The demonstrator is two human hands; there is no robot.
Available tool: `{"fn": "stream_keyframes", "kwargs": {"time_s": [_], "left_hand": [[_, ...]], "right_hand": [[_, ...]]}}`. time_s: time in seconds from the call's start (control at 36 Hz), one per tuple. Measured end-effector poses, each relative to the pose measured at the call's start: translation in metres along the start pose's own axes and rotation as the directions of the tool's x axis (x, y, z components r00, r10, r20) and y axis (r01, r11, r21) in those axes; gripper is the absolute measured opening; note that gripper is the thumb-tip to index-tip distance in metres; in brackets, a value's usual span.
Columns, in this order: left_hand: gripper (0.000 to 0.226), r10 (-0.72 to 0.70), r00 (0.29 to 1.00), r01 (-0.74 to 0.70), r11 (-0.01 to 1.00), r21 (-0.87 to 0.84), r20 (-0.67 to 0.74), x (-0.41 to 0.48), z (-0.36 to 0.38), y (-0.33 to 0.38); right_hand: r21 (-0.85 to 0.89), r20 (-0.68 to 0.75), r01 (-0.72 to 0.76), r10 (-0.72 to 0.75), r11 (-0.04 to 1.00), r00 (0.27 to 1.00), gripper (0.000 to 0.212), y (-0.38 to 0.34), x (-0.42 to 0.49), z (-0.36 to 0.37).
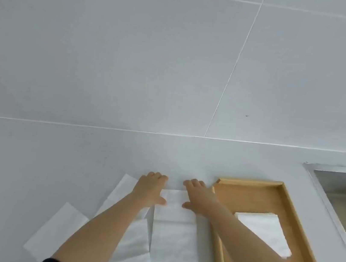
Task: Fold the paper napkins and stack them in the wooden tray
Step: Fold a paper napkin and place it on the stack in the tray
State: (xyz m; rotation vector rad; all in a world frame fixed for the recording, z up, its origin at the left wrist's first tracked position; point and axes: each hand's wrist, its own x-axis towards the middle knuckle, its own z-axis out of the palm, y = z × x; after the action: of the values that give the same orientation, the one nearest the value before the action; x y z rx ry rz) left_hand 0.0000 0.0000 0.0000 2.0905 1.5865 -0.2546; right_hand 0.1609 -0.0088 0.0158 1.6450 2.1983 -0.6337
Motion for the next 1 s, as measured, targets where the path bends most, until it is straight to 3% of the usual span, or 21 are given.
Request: {"fn": "stream_keyframes", "kwargs": {"time_s": [0.25, 0.36, 0.47, 0.53, 0.58, 0.64, 0.67, 0.78, 1.0], "left_hand": [[0.063, -0.069, 0.996, 0.068, 0.998, 0.007, 0.058, 0.014, 0.003, 0.010], [0.047, -0.078, 0.995, 0.077, 0.997, 0.012, 0.068, 0.012, 0.004, 0.012], [0.015, -0.058, 0.996, 0.056, 0.998, 0.031, 0.070, 0.008, 0.002, 0.015], [0.012, -0.047, 0.998, 0.046, 0.998, 0.031, 0.045, 0.005, 0.002, 0.017], [0.009, -0.050, 0.999, 0.050, 0.999, -0.015, 0.005, 0.002, 0.002, 0.019], [0.004, -0.062, 0.997, 0.058, 0.993, -0.105, -0.036, -0.001, 0.001, 0.020], [0.005, -0.068, 0.996, 0.059, 0.987, -0.150, -0.057, -0.003, 0.000, 0.021], [0.012, -0.067, 0.988, 0.027, 0.962, -0.270, -0.137, -0.013, -0.007, 0.021], [0.011, 0.008, 0.981, -0.073, 0.941, -0.330, -0.194, -0.034, -0.011, 0.015]], "right_hand": [[-0.017, 0.041, -0.011, 0.011, 1.000, 0.999, 0.054, 0.004, 0.017, 0.002], [0.055, 0.086, -0.036, 0.031, 0.998, 0.996, 0.052, 0.004, 0.021, 0.002], [0.073, 0.112, -0.052, 0.043, 0.996, 0.993, 0.053, 0.006, 0.018, 0.002], [0.066, 0.100, -0.056, 0.049, 0.996, 0.994, 0.051, 0.008, 0.015, 0.002], [0.089, 0.087, -0.060, 0.052, 0.994, 0.995, 0.042, 0.008, 0.012, 0.001], [0.140, 0.065, -0.066, 0.057, 0.988, 0.996, 0.020, 0.009, 0.008, -0.002], [0.163, 0.046, -0.065, 0.058, 0.985, 0.997, 0.013, 0.009, 0.005, -0.003], [0.210, -0.047, -0.055, 0.066, 0.976, 0.997, 0.021, 0.009, -0.006, -0.011], [0.199, -0.096, -0.001, 0.021, 0.980, 0.995, 0.025, 0.008, -0.033, -0.017]]}}
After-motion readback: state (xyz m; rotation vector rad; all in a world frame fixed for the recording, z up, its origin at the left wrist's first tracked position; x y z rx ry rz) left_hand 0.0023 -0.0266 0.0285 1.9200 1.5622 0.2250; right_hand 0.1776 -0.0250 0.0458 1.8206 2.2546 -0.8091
